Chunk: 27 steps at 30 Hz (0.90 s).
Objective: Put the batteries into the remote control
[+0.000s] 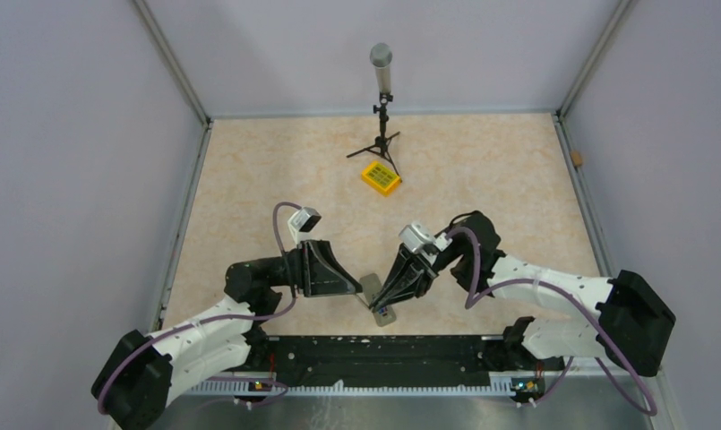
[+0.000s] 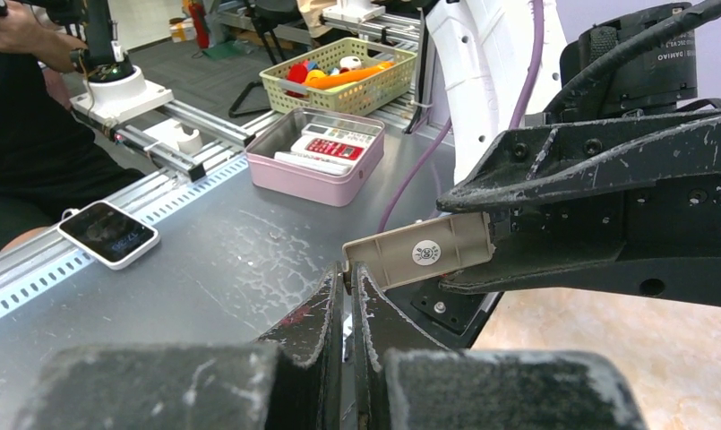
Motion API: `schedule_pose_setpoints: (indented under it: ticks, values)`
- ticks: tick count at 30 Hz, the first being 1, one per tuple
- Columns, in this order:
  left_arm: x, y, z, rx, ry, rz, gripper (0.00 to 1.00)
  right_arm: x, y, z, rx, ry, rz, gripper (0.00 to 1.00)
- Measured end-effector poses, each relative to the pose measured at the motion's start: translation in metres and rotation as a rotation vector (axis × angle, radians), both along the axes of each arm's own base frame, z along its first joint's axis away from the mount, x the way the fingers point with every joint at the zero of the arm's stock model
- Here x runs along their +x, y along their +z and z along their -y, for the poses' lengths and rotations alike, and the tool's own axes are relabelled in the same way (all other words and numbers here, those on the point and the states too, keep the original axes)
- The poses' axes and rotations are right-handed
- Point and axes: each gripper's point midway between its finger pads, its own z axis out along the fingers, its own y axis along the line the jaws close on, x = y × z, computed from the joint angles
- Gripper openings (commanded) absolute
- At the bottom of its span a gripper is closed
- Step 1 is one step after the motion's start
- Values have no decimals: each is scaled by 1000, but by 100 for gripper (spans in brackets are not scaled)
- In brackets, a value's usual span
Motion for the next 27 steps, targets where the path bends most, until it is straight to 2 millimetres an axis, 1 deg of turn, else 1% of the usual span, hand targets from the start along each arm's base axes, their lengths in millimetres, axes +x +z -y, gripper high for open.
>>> schedule_pose_setpoints:
  ticks: [2,6,7,8,9,11,16,19,23,25,26,27]
  values:
    - [0,0,0,1,-1,2,26,0,0,-1,3,0,5,0]
    - [0,0,0,1,1,0,12,-1,3,-1,5,7,14,0]
    - [1,0,1,1,1,0,5,-1,3,-1,1,7,12,5]
    - [1,-1,1,2,1,-1,0,-1,2,-1,-2,7,10,13]
    - [1,-1,1,5,2,-3,0,-1,2,-1,-5,5,8,23]
    - [1,-2,1,9,3,-6,0,0,2,-2,-14,-9,0,33]
    - [1,-7,2,34,14,1,0,8,2,-2,-39,-110,-8,46]
    - [1,-9,2,55,33,18,0,12,9,4,-32,-192,13,50]
    - [4,-11,3,83,61,36,0,18,19,13,-25,-306,50,52]
    - [8,-15,4,107,84,32,0,21,21,14,-29,-369,80,52]
    - [11,-19,5,122,98,22,0,21,21,14,-35,-399,100,52]
    - [16,-24,6,141,116,7,0,26,18,13,-50,-439,118,52]
